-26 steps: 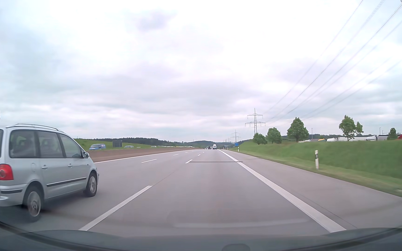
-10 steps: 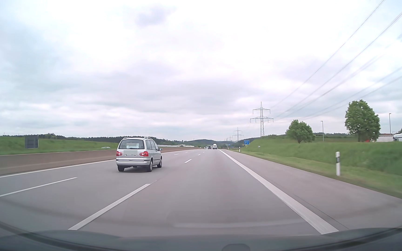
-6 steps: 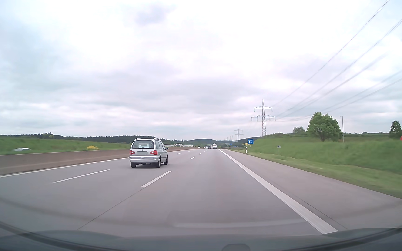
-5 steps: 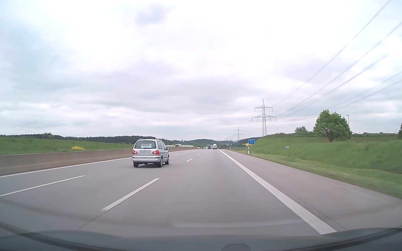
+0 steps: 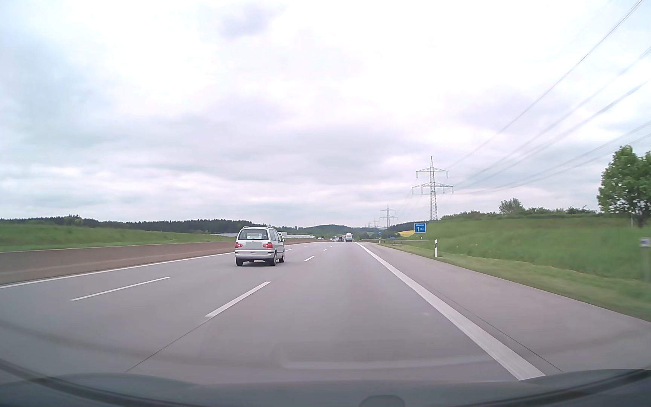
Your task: Follow the waypoints while adhering to traffic rules and regulations
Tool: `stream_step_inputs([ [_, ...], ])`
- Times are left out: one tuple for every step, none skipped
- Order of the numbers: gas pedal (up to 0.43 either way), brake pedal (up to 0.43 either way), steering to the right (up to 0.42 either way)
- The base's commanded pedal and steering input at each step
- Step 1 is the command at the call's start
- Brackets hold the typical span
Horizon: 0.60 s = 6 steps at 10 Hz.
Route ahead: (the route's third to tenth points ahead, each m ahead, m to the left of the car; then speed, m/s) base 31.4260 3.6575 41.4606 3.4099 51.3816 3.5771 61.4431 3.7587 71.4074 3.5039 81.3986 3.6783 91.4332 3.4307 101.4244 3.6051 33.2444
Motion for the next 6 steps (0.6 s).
stream_step_inputs([
  [0.24,0.0,-0.003],
  [0.22,0.0,-0.003],
  [0.197,0.0,-0.002],
  [0.197,0.0,-0.002],
  [0.197,0.0,-0.002],
  [0.197,0.0,-0.002],
])
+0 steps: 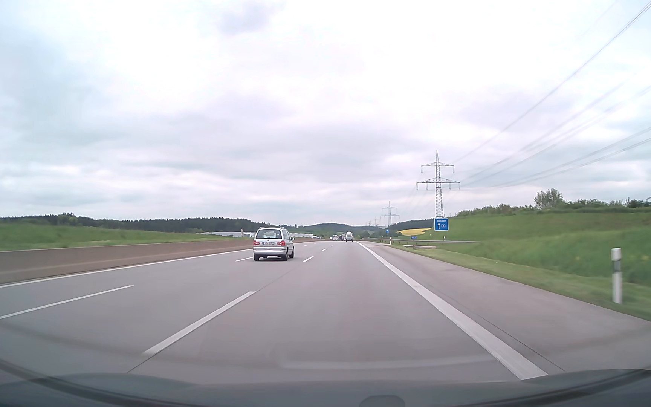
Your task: Follow the waypoints while adhering to traffic rules and regulations
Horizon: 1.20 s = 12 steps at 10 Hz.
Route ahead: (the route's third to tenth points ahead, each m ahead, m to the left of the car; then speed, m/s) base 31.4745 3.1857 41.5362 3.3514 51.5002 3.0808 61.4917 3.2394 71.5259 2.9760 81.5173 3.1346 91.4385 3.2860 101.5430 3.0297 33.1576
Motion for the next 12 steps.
stream_step_inputs([
  [0.197,0.0,-0.002],
  [0.197,0.0,-0.002],
  [0.197,0.0,-0.002],
  [0.189,0.0,-0.002],
  [0.189,0.0,-0.002],
  [0.189,0.0,-0.002],
  [0.189,0.0,-0.002],
  [0.189,0.0,-0.002],
  [0.197,0.0,-0.002],
  [0.197,0.0,-0.002],
  [0.197,0.0,-0.002],
  [0.197,0.0,-0.002],
])
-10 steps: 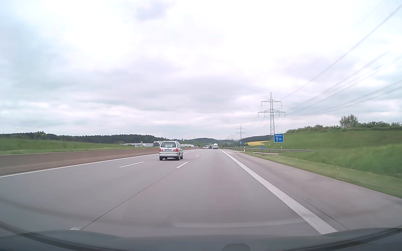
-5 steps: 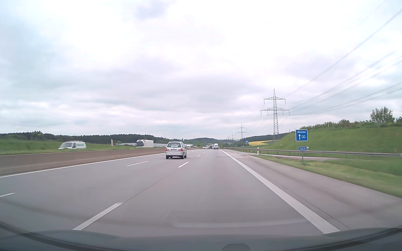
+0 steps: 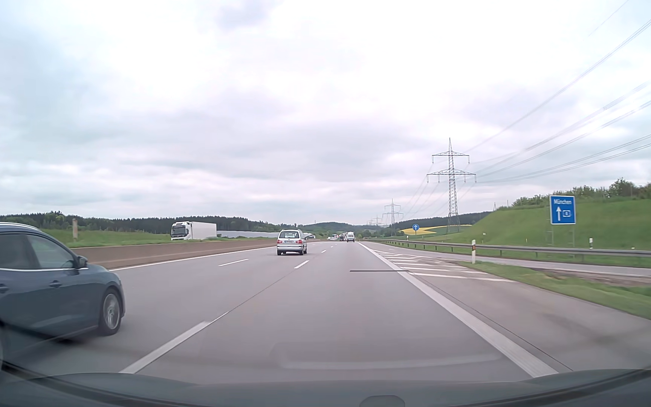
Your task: Follow the waypoints while adhering to traffic rules and regulations
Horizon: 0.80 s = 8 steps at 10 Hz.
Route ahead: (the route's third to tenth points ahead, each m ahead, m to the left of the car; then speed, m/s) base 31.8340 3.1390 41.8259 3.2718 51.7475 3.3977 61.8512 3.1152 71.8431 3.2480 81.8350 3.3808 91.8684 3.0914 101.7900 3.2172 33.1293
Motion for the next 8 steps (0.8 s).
stream_step_inputs([
  [0.197,0.0,-0.002],
  [0.197,0.0,-0.002],
  [0.197,0.0,-0.001],
  [0.189,0.0,-0.001],
  [0.118,0.0,-0.001],
  [0.098,0.0,-0.001],
  [0.098,0.0,-0.001],
  [0.098,0.0,-0.001],
])
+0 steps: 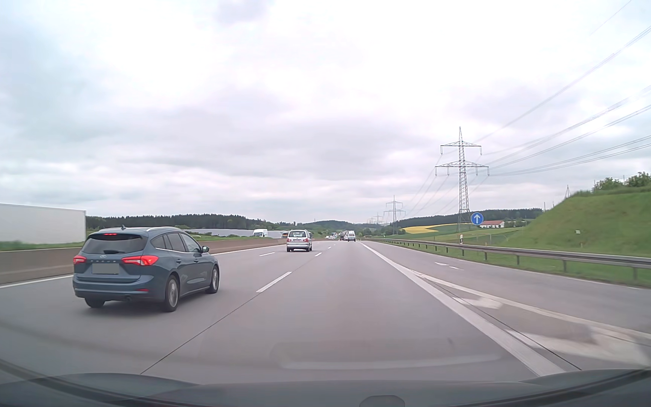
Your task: Follow the waypoints while adhering to traffic rules and regulations
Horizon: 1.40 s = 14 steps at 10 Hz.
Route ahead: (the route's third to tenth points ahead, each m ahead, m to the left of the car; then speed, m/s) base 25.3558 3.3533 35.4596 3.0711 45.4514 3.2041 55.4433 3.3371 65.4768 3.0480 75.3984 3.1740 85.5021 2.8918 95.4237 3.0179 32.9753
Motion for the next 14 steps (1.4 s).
stream_step_inputs([
  [0.098,0.0,-0.001],
  [0.098,0.0,-0.001],
  [0.098,0.0,-0.001],
  [0.118,0.0,-0.001],
  [0.118,0.0,-0.001],
  [0.118,0.0,-0.001],
  [0.11,0.0,-0.001],
  [0.087,0.0,-0.001],
  [0.039,0.0,-0.001],
  [0.039,0.0,0.0],
  [0.039,0.0,-0.001],
  [0.039,0.0,0.0],
  [0.039,0.0,0.0],
  [0.039,0.0,-0.001],
])
